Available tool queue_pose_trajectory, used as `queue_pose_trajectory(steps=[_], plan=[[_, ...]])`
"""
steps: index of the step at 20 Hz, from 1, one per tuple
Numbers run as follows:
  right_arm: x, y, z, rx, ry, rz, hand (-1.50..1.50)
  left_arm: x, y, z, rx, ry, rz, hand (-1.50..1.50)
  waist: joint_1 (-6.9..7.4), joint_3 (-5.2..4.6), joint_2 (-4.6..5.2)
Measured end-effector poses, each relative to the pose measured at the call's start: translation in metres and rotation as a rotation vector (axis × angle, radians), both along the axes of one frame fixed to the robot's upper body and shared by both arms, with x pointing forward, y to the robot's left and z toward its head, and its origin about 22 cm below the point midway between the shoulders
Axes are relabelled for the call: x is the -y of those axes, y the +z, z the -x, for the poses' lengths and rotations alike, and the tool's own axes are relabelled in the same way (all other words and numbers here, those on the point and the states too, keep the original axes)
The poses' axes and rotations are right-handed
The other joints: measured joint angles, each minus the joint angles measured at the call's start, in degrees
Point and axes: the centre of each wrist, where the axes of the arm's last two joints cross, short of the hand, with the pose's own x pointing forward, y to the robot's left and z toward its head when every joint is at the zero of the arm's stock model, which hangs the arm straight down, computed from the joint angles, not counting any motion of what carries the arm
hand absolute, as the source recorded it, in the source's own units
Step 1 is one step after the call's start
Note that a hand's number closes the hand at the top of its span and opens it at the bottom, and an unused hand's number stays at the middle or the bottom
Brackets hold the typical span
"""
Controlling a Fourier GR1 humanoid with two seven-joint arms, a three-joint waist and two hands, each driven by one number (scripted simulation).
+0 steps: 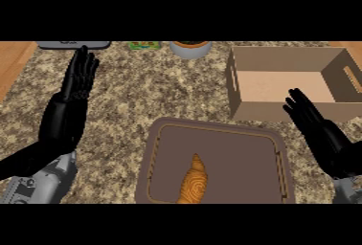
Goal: Pick the croissant from the tray and place it in the cardboard box
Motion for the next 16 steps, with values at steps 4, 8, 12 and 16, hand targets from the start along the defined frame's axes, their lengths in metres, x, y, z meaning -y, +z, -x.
queue_pose_trajectory(steps=[4,8,12,16], plan=[[-0.013,0.043,0.005,0.163,-0.088,0.126,-1.5,-0.018,-0.006,0.001,-0.065,0.017,-0.093,0.0,-1.0,-0.19,0.11],[0.0,0.081,0.008,0.303,-0.198,0.4,-1.5,-0.038,-0.025,0.006,-0.194,0.034,-0.211,0.0,-3.19,-0.93,-0.51],[-0.007,0.1,0.028,0.344,-0.254,0.612,-1.5,-0.05,-0.037,0.012,-0.285,0.023,-0.259,0.0,-4.03,-0.84,-0.6],[-0.027,0.11,0.055,0.381,-0.206,0.807,-1.5,-0.056,-0.039,0.013,-0.318,0.0,-0.281,0.0,-3.35,-0.7,-0.3]])
